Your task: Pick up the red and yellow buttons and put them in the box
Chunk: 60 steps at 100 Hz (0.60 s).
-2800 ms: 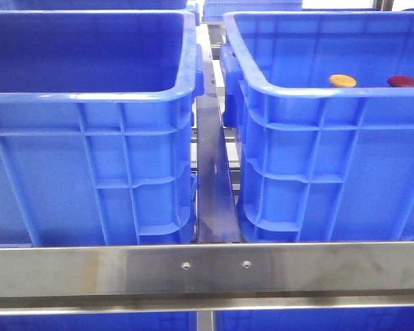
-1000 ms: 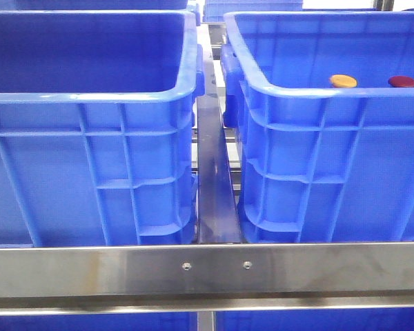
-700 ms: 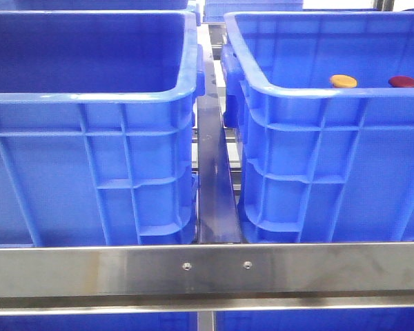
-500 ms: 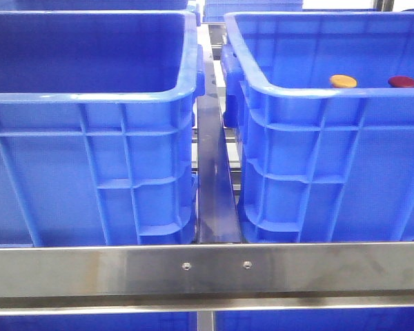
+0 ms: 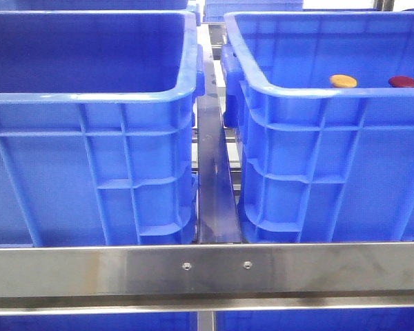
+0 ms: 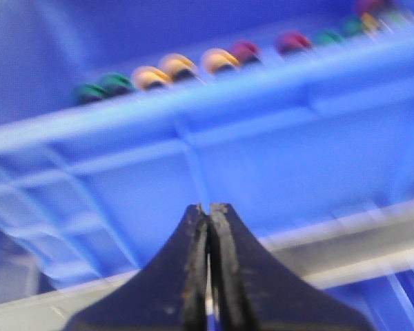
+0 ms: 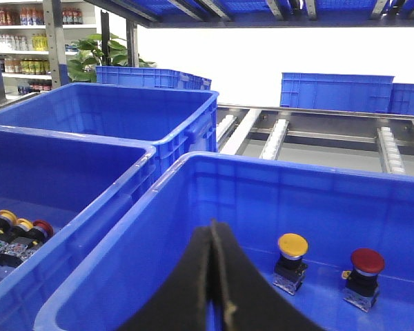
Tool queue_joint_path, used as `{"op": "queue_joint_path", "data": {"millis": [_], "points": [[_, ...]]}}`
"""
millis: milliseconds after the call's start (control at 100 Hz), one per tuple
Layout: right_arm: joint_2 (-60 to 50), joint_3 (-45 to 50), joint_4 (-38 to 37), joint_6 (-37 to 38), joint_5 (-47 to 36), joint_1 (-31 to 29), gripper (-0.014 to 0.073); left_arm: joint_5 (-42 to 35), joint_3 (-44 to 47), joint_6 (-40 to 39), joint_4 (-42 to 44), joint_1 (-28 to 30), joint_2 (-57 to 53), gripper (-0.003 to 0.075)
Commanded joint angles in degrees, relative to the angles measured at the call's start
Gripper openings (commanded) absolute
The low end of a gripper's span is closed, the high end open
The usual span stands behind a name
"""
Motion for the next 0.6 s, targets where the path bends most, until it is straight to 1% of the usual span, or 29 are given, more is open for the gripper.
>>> {"op": "queue_joint_path", "data": {"millis": [0, 20, 70, 110, 140, 170, 260, 310, 590], "points": [[0.28, -1.42, 2.81, -0.41, 0.09, 0.09, -0.0061, -13.15, 0.02, -2.91, 1.16, 0.09, -1.73, -0.002], [0.28, -1.42, 2.81, -0.41, 0.09, 0.09, -0.0061, -14.83, 0.71, -3.03, 1.17, 0.09, -1.73, -0.002], [0.28, -1.42, 2.81, -0.41, 0.09, 0.09, -0.0061, -21.79, 2.72, -3.25, 1.27, 0.09, -1.73, -0.002], [0.28, -1.42, 2.81, -0.41, 0.09, 0.09, -0.0061, -25.74, 4.66, -5.11, 1.92, 0.09, -1.73, -0.002], [0.28, -1.42, 2.81, -0.41, 0.09, 0.09, -0.0061, -28.87, 5.92, -7.52, 3.8, 0.09, -1.73, -0.002], [0.28, -1.42, 2.81, -0.41, 0.09, 0.09, -0.0061, -30.9, 7.14, -11.53, 6.09, 0.09, -1.73, -0.002], [0.28, -1.42, 2.81, -0.41, 0.09, 0.09, -0.0061, -35.85, 10.61, -21.79, 12.99, 0.09, -1.73, -0.002], [0.28, -1.42, 2.81, -0.41, 0.09, 0.09, -0.0061, -34.21, 10.5, -22.57, 13.24, 0.09, -1.73, -0.002], [0.28, -1.42, 2.81, -0.41, 0.09, 0.09, -0.0061, -34.26, 10.5, -22.46, 14.01, 0.09, -1.73, -0.002]]}}
